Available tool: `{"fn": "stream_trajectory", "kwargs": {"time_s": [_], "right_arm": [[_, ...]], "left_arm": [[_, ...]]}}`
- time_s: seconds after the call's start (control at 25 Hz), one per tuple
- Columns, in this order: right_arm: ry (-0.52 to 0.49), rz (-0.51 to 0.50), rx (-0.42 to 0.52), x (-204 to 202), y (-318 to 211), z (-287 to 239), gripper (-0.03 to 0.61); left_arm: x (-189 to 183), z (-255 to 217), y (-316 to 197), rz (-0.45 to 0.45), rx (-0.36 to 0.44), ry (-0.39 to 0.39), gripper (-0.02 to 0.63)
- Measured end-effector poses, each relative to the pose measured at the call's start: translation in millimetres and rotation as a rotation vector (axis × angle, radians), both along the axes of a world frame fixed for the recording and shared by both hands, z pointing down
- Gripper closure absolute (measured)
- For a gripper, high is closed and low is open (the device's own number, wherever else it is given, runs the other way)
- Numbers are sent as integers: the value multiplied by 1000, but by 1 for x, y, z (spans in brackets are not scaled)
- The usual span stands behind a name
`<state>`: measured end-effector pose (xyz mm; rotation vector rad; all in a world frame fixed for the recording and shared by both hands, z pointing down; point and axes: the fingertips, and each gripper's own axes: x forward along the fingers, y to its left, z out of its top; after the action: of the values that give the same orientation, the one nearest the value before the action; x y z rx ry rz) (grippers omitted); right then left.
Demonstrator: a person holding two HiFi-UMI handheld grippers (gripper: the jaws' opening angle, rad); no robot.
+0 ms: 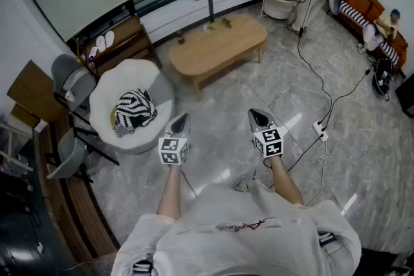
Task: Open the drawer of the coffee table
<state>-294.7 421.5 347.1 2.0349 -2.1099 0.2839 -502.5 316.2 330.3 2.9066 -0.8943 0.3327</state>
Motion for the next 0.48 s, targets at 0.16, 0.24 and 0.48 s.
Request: {"fn": "stream_trajectory", "kwargs": {"time_s": [0.16, 0.24, 0.48], "right_arm": [[3, -12, 0, 2, 3, 2, 574], [4, -12, 0, 2, 4, 2, 574], [6, -18, -4, 9, 7, 4, 574]], "left_arm": [[2, 9, 4, -5, -3, -14, 614], [3, 8, 6, 2, -1, -12, 614], [12, 14, 12, 4, -8, -22, 614]]}}
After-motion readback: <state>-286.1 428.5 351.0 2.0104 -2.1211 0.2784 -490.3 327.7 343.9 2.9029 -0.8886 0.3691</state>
